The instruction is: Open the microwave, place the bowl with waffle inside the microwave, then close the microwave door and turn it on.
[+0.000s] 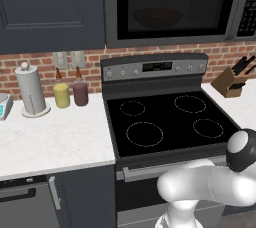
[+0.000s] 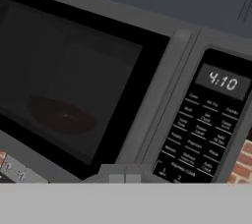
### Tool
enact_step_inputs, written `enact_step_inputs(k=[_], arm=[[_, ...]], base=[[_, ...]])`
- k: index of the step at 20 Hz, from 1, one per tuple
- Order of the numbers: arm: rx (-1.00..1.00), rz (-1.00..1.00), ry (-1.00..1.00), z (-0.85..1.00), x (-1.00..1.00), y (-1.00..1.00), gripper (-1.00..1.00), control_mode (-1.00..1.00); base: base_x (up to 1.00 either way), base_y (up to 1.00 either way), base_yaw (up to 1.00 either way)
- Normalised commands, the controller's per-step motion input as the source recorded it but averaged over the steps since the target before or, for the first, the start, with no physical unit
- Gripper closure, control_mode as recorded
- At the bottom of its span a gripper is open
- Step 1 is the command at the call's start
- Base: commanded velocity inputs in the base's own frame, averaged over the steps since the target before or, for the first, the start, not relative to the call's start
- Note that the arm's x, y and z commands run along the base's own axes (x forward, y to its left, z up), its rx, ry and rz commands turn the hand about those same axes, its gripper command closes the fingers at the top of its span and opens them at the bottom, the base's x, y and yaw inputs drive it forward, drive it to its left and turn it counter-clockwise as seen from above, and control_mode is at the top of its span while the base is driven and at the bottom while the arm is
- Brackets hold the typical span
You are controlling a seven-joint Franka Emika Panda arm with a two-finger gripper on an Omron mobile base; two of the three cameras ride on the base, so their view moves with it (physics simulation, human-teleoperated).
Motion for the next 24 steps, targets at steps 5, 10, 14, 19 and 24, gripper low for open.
enact_step_inputs(k=[5, 10, 14, 19, 24], arm=[[0.00, 0.04, 0.00, -0.47, -0.07, -0.14, 1.00, -1.00], [-0.02, 0.12, -0.04, -0.58, 0.19, 0.00, 1.00, -1.00], [-0.01, 0.12, -0.15, -0.33, 0.19, 0.00, 1.00, -1.00], [0.00, 0.02, -0.08, -0.09, 0.13, -0.03, 1.00, -1.00], [0.00, 0.00, 0.00, 0.00, 0.09, -0.02, 1.00, -1.00]], base=[[0.00, 0.00, 0.00], [0.00, 0.00, 0.00], [0.00, 0.00, 0.00], [0.00, 0.00, 0.00], [0.00, 0.00, 0.00]])
